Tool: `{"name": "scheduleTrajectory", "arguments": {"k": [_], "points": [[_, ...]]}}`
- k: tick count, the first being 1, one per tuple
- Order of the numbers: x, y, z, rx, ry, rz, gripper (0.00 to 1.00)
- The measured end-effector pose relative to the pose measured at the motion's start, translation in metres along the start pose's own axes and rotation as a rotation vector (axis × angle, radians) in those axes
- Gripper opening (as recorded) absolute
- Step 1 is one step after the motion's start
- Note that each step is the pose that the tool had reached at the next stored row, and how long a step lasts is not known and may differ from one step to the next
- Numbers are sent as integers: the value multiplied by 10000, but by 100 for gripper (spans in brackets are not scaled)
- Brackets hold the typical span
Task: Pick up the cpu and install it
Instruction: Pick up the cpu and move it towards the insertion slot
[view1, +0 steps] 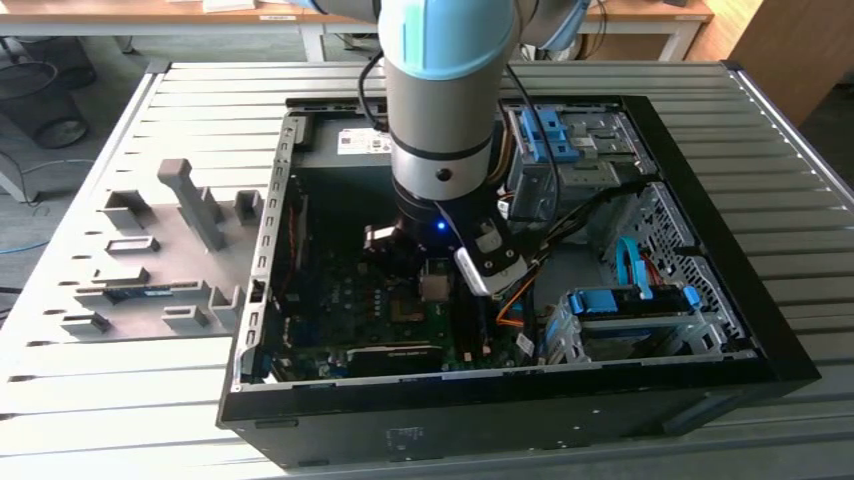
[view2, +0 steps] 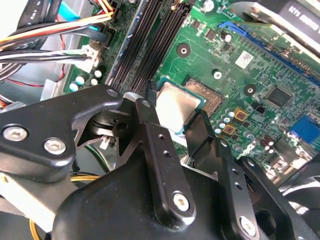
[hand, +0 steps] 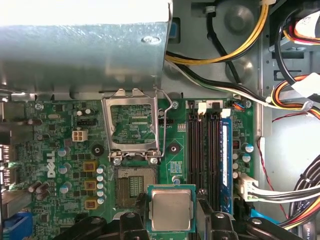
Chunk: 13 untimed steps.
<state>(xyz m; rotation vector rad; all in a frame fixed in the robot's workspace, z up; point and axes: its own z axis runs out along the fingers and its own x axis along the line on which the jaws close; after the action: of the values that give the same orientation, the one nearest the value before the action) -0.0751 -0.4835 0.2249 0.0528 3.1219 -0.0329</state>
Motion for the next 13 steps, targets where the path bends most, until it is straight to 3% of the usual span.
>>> {"name": "scheduleTrajectory", "arguments": {"k": [13], "points": [[1, 1, 34, 0, 0, 0, 47]]}}
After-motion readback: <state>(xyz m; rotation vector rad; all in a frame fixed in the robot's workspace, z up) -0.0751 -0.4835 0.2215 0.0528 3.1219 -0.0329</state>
